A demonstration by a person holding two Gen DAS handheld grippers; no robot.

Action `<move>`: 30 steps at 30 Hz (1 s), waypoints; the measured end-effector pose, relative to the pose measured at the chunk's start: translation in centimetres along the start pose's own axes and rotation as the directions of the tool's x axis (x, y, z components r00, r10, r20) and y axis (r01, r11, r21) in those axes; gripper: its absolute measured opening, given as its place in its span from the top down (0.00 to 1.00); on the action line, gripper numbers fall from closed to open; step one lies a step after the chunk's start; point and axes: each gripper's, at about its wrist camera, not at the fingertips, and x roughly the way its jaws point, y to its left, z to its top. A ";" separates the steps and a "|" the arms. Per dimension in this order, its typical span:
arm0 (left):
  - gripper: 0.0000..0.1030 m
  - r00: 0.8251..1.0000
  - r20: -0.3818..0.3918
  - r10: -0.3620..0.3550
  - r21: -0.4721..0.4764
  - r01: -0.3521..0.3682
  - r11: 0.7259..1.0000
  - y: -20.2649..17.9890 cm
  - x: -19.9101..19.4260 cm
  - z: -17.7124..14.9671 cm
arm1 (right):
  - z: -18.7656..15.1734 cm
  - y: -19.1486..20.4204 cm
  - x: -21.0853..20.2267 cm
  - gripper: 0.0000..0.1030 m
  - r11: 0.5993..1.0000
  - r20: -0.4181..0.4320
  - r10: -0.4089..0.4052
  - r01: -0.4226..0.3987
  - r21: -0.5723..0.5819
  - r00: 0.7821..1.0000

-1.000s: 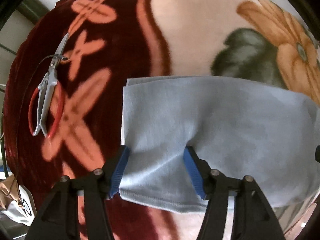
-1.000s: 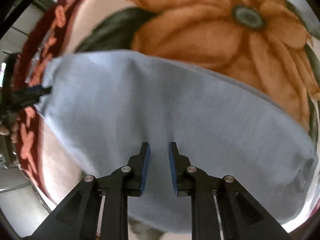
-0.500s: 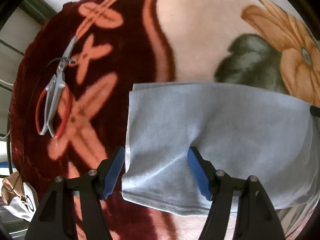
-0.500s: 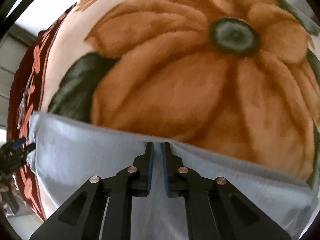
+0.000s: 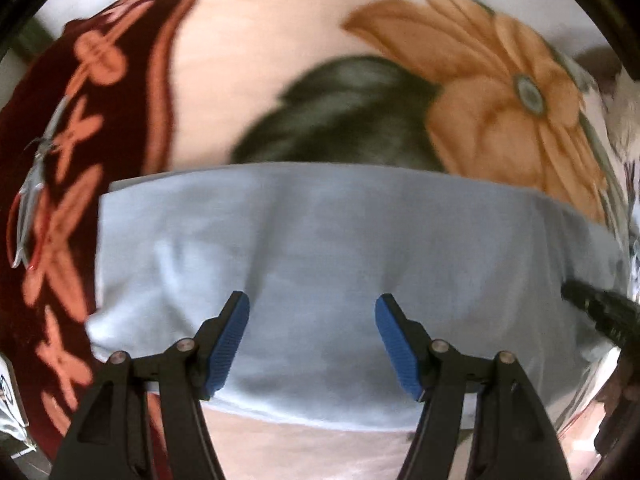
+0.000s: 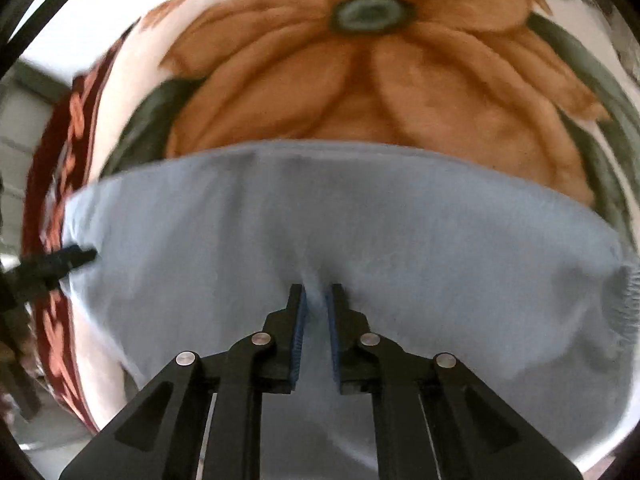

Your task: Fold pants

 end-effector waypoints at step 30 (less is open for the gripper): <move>0.30 0.999 0.035 0.017 0.175 -0.023 0.984 -6.7 3.5 3.9 | -4.4 -11.2 -5.3 0.93 0.952 0.057 -0.244 0.228 0.203 0.968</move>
